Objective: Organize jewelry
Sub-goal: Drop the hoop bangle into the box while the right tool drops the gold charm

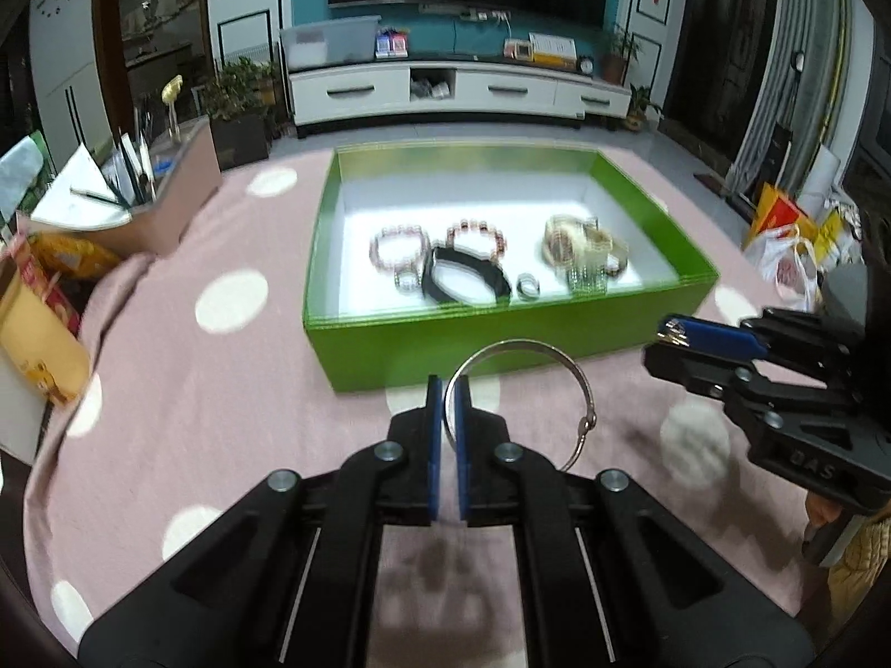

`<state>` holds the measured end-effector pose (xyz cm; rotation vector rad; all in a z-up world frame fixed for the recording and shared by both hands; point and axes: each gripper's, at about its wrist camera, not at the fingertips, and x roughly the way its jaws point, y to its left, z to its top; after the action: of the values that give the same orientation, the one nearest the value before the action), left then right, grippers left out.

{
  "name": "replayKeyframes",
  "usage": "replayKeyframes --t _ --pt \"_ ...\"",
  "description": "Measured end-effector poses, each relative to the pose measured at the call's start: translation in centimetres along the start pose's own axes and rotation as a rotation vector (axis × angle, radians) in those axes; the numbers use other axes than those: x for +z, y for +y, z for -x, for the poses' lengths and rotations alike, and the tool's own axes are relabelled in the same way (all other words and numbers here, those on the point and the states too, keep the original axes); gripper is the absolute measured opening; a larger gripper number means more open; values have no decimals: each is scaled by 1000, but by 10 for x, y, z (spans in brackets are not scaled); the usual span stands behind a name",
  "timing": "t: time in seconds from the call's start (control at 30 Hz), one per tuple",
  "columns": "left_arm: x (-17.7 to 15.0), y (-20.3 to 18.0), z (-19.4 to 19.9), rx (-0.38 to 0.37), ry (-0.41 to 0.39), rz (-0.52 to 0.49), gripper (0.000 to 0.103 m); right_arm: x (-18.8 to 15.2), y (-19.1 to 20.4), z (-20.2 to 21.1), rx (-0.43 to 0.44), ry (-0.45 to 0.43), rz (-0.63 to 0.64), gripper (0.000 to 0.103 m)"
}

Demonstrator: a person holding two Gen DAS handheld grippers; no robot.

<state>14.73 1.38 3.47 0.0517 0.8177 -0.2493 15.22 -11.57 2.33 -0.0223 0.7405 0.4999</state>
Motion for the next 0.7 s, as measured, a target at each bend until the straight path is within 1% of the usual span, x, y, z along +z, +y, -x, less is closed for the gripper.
replayKeyframes --t 0.1,0.3,0.5,0.7 --pt "21 -1 1 0 -29 12 4 11 -8 7 -22 -31 -8 22" --pt "54 -6 -10 2 -58 35 4 29 -24 13 -61 -74 -23 22" --pt "73 -19 -35 13 -43 6 4 43 -41 4 -82 -87 -51 22" --pt "82 -23 -65 32 -16 -13 4 49 -54 -18 -92 -60 -79 22"
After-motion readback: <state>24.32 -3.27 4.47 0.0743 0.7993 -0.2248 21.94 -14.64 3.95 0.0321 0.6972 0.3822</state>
